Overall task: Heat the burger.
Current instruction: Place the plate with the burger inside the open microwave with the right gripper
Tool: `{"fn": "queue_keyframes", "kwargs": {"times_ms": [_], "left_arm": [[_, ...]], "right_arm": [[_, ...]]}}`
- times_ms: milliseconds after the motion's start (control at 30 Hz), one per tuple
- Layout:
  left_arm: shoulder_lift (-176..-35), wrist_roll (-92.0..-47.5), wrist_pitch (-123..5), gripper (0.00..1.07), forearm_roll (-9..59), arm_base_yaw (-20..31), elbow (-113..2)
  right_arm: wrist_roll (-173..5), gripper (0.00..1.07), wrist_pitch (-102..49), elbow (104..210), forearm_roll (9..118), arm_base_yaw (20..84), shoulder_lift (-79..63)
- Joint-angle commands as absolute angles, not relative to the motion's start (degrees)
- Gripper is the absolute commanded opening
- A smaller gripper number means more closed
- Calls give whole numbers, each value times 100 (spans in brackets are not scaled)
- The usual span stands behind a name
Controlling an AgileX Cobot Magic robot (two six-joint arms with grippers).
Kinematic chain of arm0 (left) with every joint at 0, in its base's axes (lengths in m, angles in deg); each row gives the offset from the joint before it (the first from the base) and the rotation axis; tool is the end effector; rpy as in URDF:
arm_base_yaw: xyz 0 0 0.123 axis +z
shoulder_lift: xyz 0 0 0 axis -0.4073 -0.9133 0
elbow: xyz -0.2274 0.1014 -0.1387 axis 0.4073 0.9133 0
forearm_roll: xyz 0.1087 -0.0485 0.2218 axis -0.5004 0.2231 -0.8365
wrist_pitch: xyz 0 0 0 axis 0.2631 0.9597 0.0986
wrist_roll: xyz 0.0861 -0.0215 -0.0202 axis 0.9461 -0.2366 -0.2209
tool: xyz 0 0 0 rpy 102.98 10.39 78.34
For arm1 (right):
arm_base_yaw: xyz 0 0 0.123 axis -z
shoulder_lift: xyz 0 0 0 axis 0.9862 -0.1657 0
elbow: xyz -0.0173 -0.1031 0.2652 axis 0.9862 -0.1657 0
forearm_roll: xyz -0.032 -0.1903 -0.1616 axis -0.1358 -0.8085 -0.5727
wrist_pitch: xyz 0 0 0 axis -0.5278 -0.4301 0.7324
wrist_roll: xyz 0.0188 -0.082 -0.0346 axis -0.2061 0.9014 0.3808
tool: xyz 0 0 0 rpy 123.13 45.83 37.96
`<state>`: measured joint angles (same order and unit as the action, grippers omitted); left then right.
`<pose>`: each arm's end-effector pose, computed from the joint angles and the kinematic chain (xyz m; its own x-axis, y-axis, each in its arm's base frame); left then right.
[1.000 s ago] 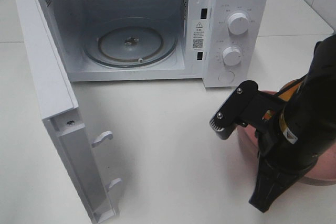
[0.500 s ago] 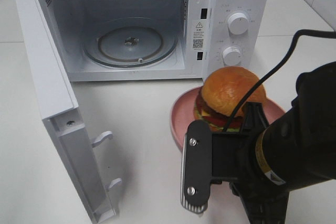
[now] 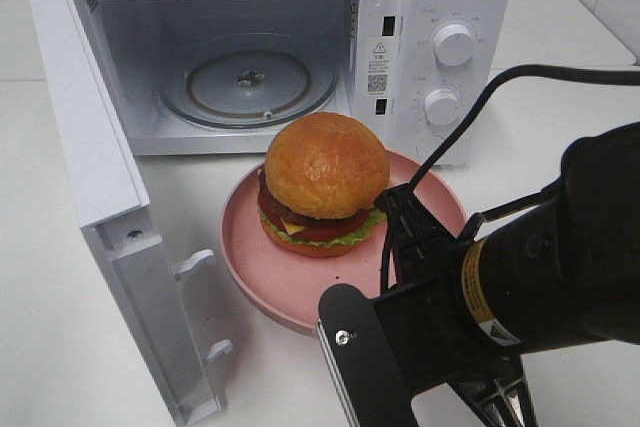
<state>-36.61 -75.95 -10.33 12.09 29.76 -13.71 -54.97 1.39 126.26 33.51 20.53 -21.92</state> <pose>-0.0045 -0.0028 0.2784 -0.4282 -0.1004 -0.8981 -0.1012 0.9929 -0.0627 0.1403 0.2048 0.1822 0.4834 -0.8731 -0.0638 -0.7755 -0.3933 -0.4940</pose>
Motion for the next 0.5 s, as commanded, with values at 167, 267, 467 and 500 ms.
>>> {"fn": "queue_keyframes", "kwargs": {"times_ms": [167, 267, 467, 500], "left_arm": [[-3547, -7601, -1073, 98, 1238, 2942, -1354], [-3547, -7601, -1073, 98, 1238, 2942, -1354], [-3547, -7601, -1073, 98, 1238, 2942, -1354], [-3547, -7601, -1073, 98, 1238, 2942, -1354]], "right_arm": [[-5256, 0, -405, 12666, 2852, 2053, -2141], [-5022, 0, -543, 12666, 2858, 2053, -2215], [-4838, 0, -921, 12666, 2858, 2420, -2335], [-4706, 0, -1144, 12666, 2858, 2592, -2341]]}}
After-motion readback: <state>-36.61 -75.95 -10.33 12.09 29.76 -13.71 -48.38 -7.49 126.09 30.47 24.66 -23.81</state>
